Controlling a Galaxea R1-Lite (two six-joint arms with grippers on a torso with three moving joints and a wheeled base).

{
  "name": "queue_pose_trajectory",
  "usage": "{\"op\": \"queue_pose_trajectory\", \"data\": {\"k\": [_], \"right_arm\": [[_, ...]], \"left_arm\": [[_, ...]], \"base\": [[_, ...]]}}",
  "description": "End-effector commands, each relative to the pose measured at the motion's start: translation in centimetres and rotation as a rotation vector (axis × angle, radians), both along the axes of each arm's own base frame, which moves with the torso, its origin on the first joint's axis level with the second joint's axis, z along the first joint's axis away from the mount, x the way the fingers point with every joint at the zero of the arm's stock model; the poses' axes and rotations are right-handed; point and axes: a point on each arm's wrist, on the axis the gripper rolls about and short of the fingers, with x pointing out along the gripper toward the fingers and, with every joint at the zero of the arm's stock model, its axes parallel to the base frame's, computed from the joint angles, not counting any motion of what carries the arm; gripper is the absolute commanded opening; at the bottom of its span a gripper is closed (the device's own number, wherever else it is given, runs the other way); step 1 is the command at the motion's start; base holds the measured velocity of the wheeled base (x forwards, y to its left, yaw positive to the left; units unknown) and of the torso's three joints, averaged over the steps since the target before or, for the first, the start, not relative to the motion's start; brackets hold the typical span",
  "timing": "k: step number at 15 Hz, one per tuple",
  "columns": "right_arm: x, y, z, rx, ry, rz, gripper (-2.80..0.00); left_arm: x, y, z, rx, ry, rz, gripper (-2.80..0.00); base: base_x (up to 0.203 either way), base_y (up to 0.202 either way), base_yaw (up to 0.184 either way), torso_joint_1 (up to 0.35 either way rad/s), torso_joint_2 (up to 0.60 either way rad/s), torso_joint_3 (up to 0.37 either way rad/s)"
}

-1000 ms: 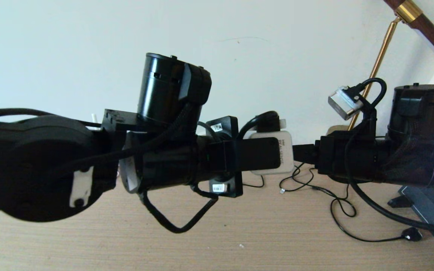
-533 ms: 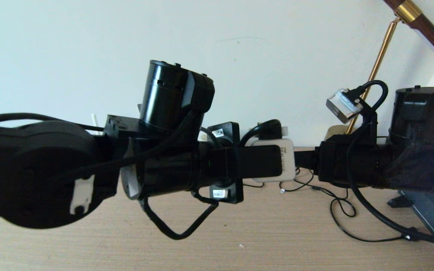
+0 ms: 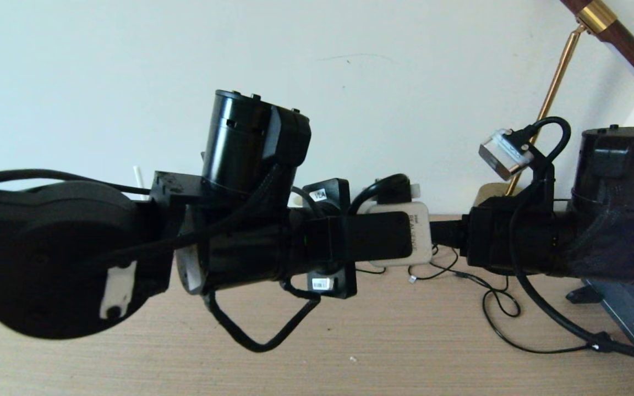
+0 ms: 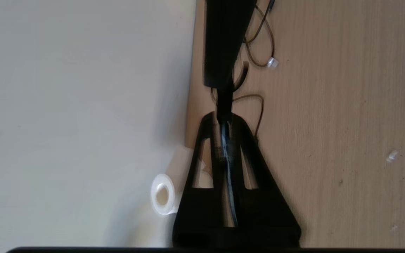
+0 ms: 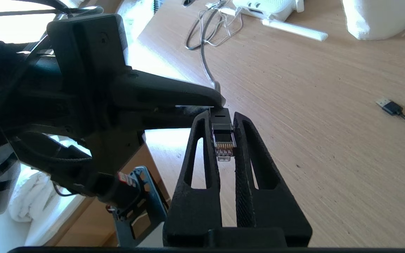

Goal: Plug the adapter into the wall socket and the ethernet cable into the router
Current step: Hand it to the other hand

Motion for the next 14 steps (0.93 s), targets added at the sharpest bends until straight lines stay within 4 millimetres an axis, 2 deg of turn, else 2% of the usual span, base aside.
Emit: {"op": "queue_pose_trajectory", "data": {"k": [1, 4, 8, 12, 14], "right_arm": [[0.0, 0.0, 0.0, 0.003, 0.002, 0.004, -2.80], [0.1, 0.0, 0.3, 0.049, 0.071, -0.015, -2.80], [0.5, 0.2, 1.6, 0.196, 0.293, -0.060, -2.80], [1.7, 1.0, 3.6, 0.293, 0.599, -0.078, -2.80], [1.9, 1.1, 4.2, 0.331, 0.774, 0.009, -2.80]], "left_arm": [[-0.1, 0.1, 0.1, -0.003, -0.005, 0.003, 0.00], [-0.4, 0.7, 0.1, -0.012, -0.020, 0.009, 0.00], [0.3, 2.9, -0.4, -0.094, -0.084, 0.042, 0.00], [1.8, 4.4, -0.7, -0.262, -0.214, -0.056, 0.00], [1.7, 4.7, -1.5, -0.277, -0.239, -0.080, 0.00]], "base": [[0.000, 0.000, 0.000, 0.000, 0.00, 0.000], [0.000, 0.000, 0.000, 0.000, 0.00, 0.000], [0.000, 0.000, 0.000, 0.000, 0.00, 0.000], [0.000, 0.000, 0.000, 0.000, 0.00, 0.000], [0.000, 0.000, 0.000, 0.000, 0.00, 0.000]]}}
